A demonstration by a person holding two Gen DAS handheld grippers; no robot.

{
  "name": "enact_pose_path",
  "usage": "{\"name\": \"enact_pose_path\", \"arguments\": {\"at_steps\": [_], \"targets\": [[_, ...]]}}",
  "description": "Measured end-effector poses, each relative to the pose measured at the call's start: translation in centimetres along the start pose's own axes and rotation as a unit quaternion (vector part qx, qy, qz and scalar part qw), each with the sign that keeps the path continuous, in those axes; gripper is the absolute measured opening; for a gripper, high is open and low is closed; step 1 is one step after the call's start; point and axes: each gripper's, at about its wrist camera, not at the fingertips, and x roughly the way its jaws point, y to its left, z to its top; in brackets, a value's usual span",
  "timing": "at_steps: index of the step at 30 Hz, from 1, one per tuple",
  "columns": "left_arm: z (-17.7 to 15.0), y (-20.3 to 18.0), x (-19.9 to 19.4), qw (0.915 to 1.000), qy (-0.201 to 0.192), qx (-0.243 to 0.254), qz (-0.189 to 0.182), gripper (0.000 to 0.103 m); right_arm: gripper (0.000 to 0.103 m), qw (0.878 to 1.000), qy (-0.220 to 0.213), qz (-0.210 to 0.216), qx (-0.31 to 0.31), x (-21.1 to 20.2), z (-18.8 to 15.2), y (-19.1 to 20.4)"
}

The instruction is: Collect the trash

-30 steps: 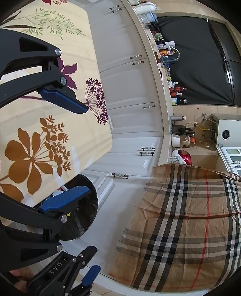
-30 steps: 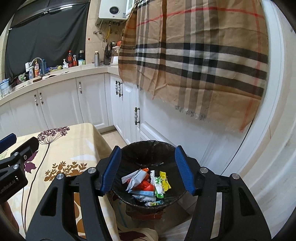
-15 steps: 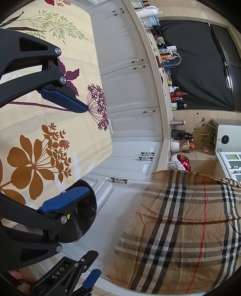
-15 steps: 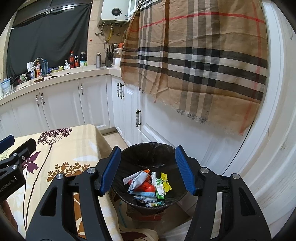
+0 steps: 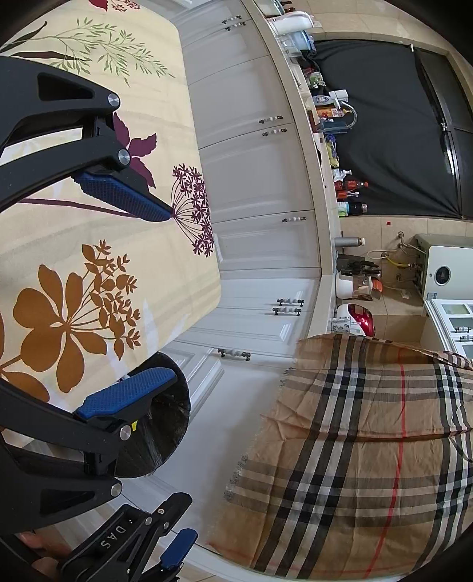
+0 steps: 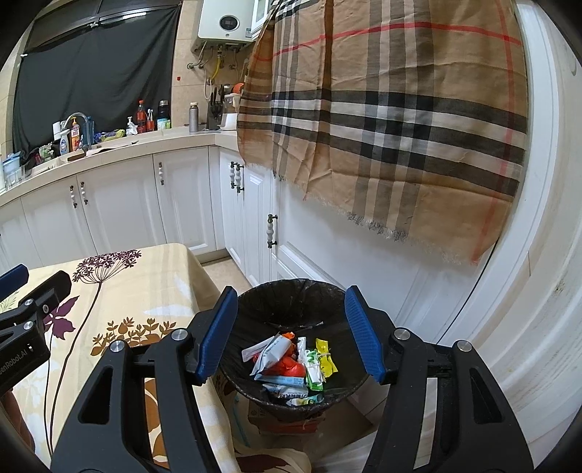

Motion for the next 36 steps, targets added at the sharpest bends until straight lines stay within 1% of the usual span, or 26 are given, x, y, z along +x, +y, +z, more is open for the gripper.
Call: {"name": "enact_pose_path", "arguments": {"at_steps": [36], "targets": [[-0.03, 0.19, 0.01, 1.0, -0.001, -0.004, 0.001, 0.081, 0.06, 1.0, 0.001, 0.0, 0.0, -0.02, -0.1, 0.08]]}}
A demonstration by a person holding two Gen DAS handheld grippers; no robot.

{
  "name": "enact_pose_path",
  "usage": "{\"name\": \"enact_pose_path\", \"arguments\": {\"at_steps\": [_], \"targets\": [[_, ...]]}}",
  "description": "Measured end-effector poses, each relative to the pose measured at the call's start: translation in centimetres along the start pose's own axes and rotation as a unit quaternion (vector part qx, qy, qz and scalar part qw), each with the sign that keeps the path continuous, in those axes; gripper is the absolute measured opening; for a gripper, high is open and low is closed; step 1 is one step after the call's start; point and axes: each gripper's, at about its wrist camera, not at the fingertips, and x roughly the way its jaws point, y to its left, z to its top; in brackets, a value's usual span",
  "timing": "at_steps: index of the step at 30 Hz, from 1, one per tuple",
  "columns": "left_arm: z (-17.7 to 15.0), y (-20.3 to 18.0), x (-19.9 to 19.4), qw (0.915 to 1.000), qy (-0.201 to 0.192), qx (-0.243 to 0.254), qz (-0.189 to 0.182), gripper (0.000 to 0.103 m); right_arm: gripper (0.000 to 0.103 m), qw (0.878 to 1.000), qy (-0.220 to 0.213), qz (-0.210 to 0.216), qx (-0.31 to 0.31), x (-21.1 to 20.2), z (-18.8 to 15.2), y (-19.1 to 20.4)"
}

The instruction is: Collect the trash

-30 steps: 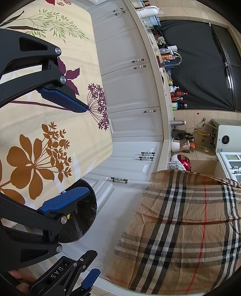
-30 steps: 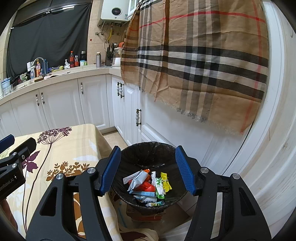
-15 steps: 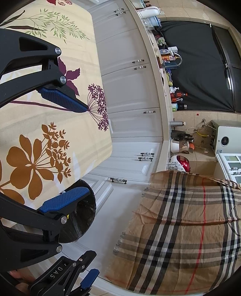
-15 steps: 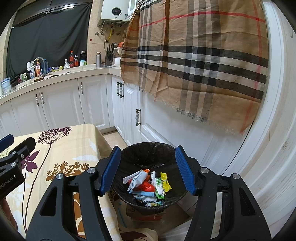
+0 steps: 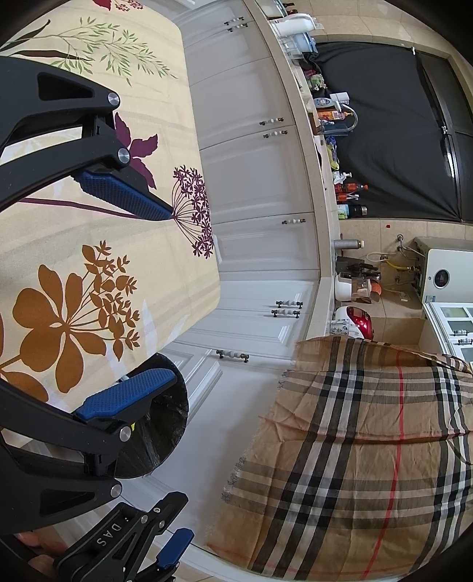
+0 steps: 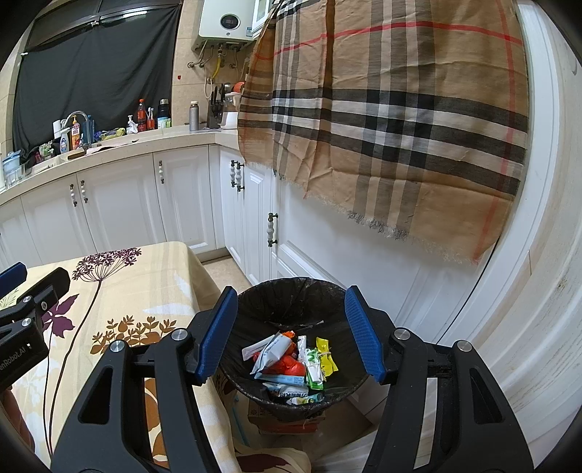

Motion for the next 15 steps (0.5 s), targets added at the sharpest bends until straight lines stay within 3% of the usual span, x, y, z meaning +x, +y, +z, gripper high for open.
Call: {"name": "enact_pose_path", "arguments": {"at_steps": [15], "targets": [[-0.02, 0.03, 0.09, 1.0, -0.001, -0.003, 0.001, 0.081, 0.06, 1.0, 0.0, 0.0, 0.0, 0.02, -0.01, 0.01]]}}
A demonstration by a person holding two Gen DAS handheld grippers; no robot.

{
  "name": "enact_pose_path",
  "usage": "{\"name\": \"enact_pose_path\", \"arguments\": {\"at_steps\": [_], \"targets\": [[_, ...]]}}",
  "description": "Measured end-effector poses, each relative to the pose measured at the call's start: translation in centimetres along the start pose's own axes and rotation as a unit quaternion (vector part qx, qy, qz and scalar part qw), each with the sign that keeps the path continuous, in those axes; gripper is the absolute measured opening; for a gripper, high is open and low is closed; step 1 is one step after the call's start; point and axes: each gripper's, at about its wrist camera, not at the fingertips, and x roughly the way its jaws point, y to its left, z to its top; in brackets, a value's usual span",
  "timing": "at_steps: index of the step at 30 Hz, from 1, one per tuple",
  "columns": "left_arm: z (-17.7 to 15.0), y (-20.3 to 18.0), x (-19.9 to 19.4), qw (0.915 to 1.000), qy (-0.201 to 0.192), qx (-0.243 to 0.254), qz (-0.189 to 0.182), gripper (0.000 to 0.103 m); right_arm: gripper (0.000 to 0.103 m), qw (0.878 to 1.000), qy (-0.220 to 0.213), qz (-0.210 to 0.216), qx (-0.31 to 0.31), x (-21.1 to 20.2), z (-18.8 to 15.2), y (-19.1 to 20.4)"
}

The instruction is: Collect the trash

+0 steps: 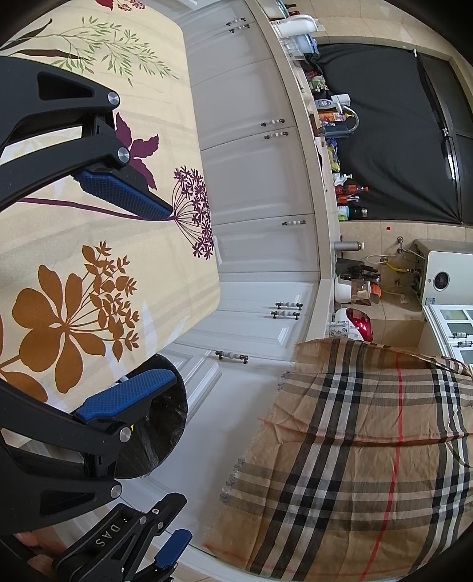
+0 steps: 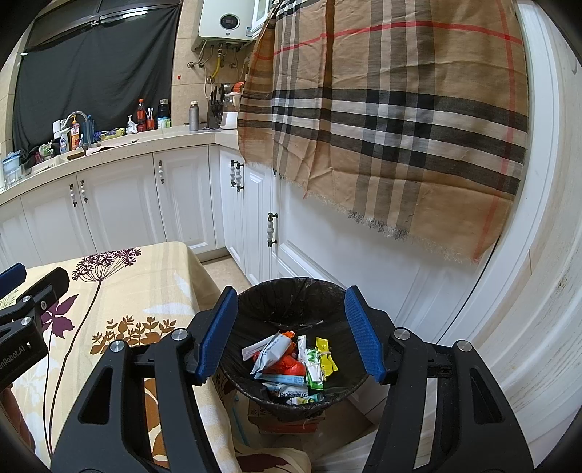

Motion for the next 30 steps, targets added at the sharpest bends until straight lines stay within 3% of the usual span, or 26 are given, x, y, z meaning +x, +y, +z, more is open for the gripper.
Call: {"name": "enact_pose_path", "arguments": {"at_steps": [24, 30], "targets": [[-0.43, -0.43, 0.53, 1.0, 0.006, 0.001, -0.008, 0.084, 0.06, 1.0, 0.003, 0.001, -0.002, 0.0, -0.33, 0.17], [-0.36, -0.63, 0.4, 1.0, -0.003, 0.003, 0.005, 0.086, 0.06, 1.0, 0.003, 0.0, -0.002, 0.07, -0.39, 0.22]]}}
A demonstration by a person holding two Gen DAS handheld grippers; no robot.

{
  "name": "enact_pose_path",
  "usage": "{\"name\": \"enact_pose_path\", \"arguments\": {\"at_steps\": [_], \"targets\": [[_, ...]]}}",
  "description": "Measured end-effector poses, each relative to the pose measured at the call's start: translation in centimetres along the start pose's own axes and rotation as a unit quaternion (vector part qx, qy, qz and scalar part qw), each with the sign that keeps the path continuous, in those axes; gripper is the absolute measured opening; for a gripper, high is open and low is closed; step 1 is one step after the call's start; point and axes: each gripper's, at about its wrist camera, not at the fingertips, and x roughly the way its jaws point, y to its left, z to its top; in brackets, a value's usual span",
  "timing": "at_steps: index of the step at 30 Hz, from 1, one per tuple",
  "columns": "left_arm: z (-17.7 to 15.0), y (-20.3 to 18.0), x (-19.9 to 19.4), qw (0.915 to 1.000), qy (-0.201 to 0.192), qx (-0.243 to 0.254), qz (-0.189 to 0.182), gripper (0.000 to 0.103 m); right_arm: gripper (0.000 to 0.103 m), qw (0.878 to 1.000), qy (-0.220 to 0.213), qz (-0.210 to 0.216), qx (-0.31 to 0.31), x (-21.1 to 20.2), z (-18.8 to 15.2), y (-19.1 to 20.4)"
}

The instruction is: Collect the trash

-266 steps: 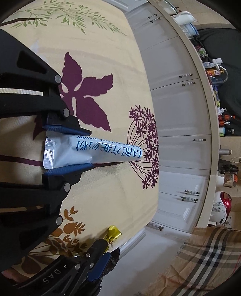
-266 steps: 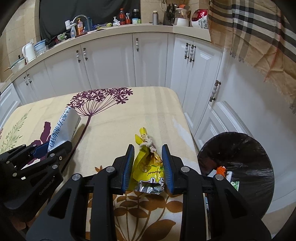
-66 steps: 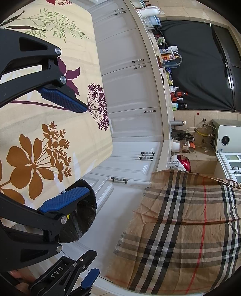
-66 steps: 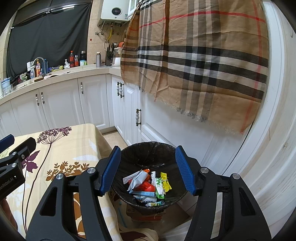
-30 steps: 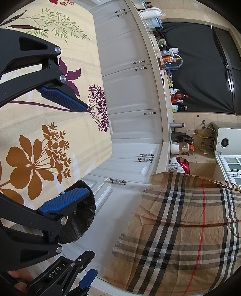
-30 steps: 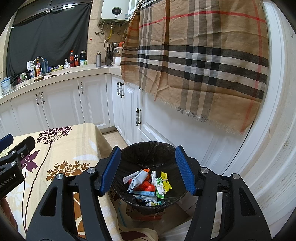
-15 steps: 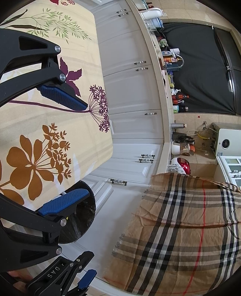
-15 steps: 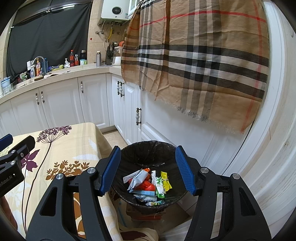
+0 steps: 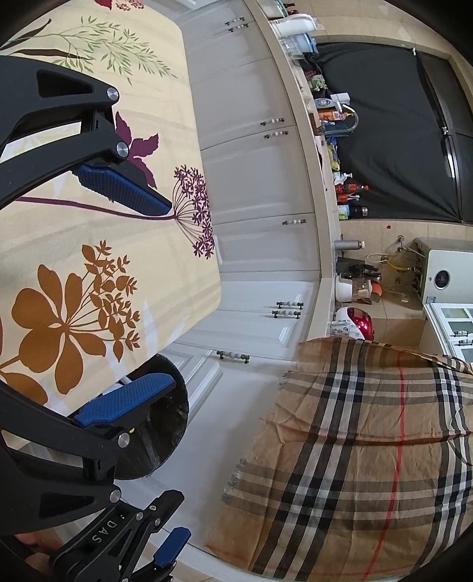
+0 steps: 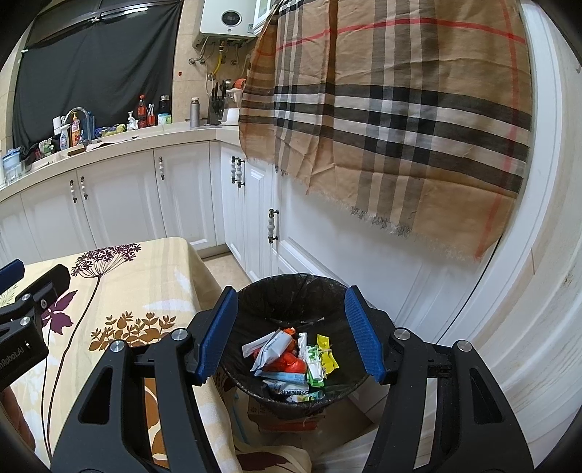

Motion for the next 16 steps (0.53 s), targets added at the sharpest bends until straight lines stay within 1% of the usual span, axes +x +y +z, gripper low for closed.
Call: {"name": "enact_pose_path", "arguments": {"at_steps": [4, 9, 12, 16], "targets": [[0.1, -0.2, -0.2, 0.9999, -0.008, 0.003, -0.006, 0.086, 0.06, 1.0, 0.001, 0.0, -0.001, 0.0, -0.4, 0.1], [0.1, -0.3, -0.2, 0.9999, -0.009, 0.004, -0.008, 0.086, 0.06, 1.0, 0.002, 0.003, -0.003, 0.1, -0.7, 0.3], [0.2, 0.0, 0.0, 0.9999, -0.003, -0.002, -0.01, 0.086, 0.06, 1.0, 0.001, 0.004, -0.004, 0.1, -0.4, 0.5], [-0.1, 1.0, 0.5, 0.9999, 0.012, -0.011, 0.005, 0.086, 0.061, 1.0, 0.004, 0.013, -0.008, 0.2, -0.3, 1.1]]}}
